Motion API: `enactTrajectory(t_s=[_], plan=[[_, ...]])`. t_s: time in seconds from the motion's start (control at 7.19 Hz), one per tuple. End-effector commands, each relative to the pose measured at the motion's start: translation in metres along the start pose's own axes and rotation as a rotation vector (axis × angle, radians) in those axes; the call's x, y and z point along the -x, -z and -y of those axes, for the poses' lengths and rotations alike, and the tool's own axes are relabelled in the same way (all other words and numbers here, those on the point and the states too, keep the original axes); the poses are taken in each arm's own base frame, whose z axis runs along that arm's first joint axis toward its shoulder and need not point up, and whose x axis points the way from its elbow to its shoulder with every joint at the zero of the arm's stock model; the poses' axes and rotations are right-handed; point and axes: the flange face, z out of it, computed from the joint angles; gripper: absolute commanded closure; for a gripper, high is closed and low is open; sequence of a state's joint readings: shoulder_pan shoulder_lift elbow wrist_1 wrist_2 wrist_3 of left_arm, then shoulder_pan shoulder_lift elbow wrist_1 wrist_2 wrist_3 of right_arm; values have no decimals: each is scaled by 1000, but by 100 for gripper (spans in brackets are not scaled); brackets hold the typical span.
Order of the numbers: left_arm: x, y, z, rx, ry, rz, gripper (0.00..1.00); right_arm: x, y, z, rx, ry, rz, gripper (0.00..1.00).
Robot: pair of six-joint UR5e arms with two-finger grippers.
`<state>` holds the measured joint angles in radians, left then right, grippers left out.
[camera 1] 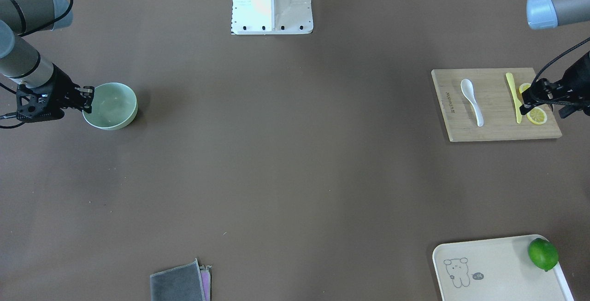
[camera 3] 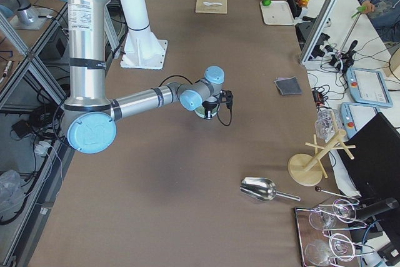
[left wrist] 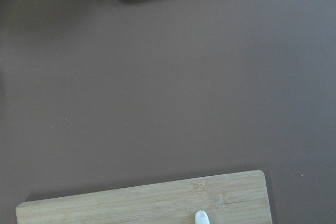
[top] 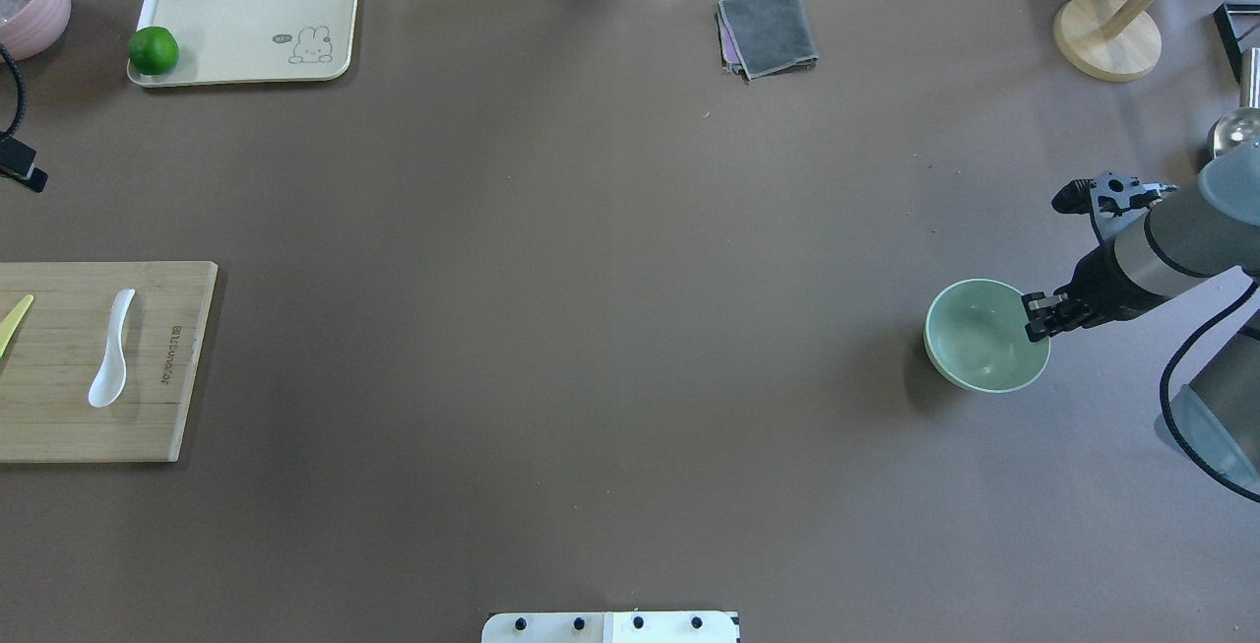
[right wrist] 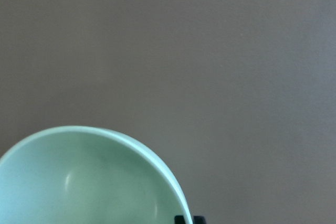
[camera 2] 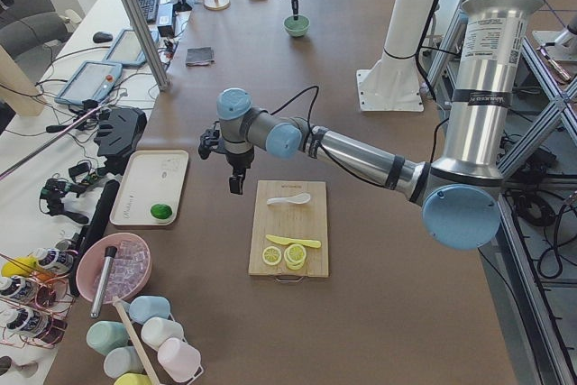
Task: Place spoon in bowl
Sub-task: 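Slide the bowl with the right gripper toward the table's centre and release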
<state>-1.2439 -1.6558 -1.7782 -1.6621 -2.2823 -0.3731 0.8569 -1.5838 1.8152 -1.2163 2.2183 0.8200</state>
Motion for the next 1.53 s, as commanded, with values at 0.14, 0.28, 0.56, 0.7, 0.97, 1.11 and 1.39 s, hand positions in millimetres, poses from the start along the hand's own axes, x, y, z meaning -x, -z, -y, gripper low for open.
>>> enactTrajectory(t_s=[0.14, 0.28, 0.56, 0.7, 0.97, 1.11, 1.39], plan=[[27, -24, -17, 31, 44, 0, 3, 130, 27, 15, 7, -129, 159, 100], [20, -24, -15, 26, 134, -4, 3, 173, 23, 12, 10, -157, 182, 100], [6, -55, -38, 28, 192, -28, 2, 248, 7, -5, -4, -204, 201, 100], [-11, -67, -41, 17, 209, -54, 4, 275, -4, -13, -16, -216, 200, 100], [-25, -106, -53, 42, 219, -77, 8, 323, -23, -21, -26, -231, 203, 100], [-23, -124, -58, 56, 217, -80, 11, 337, -32, -27, -30, -236, 201, 100], [-11, -134, -70, 54, 206, -87, 12, 368, -46, -32, -40, -255, 204, 100]])
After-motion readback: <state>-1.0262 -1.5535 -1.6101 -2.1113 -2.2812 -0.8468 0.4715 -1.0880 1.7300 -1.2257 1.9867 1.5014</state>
